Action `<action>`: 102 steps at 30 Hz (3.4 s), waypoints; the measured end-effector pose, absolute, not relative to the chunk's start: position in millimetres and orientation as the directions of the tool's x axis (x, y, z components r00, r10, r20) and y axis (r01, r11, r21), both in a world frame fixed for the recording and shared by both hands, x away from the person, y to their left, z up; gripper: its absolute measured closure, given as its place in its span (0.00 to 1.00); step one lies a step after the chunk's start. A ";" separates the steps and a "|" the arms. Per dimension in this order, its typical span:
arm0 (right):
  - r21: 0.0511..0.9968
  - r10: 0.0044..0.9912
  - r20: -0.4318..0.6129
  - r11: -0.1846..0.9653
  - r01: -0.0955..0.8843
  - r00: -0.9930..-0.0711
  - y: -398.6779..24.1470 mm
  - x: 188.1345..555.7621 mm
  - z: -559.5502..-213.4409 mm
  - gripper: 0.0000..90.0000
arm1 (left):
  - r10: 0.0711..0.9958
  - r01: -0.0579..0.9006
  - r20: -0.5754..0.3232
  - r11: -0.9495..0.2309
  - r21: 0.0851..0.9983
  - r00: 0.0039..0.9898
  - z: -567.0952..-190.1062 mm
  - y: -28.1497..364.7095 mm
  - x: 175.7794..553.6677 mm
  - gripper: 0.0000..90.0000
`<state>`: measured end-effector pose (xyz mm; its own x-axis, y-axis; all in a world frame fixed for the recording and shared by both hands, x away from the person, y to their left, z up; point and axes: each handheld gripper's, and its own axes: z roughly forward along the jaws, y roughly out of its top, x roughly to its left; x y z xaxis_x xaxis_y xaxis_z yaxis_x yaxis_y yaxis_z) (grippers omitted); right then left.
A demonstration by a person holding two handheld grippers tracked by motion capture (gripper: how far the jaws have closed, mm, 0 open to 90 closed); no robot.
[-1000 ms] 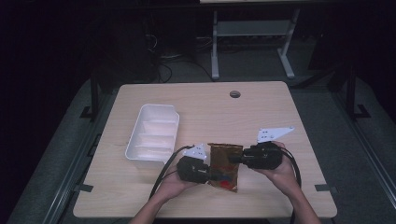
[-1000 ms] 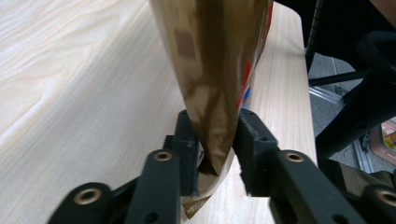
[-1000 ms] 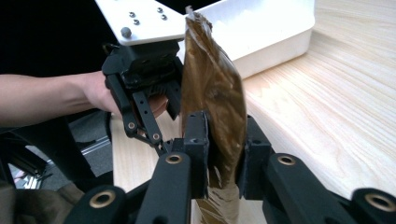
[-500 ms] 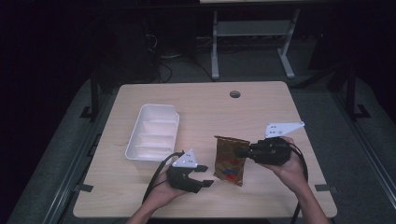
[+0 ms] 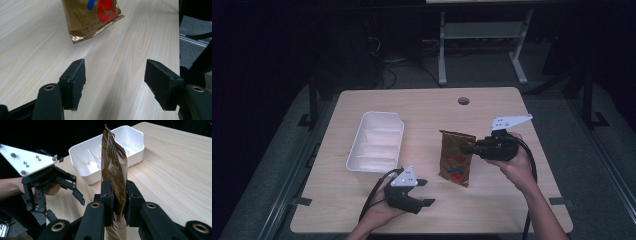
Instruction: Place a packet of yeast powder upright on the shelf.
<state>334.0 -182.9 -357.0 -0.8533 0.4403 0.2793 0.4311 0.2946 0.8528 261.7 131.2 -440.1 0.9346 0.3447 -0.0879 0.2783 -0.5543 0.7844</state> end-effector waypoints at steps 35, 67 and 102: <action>0.844 0.428 0.263 0.333 0.421 -0.865 -143.6 385.1 -332.8 0.88 | 0.368 0.263 -0.045 -0.571 0.778 0.929 -444.5 134.9 255.8 0.25; 0.858 0.339 0.244 0.360 0.365 -0.909 -73.2 421.0 -309.0 0.88 | 0.341 0.248 -0.040 -0.593 0.767 0.939 -448.4 135.0 251.2 0.25; 0.856 0.313 0.248 0.372 0.358 -0.917 -6.4 461.5 -294.3 0.88 | 0.355 0.254 -0.037 -0.588 0.768 0.934 -449.1 141.0 255.0 0.25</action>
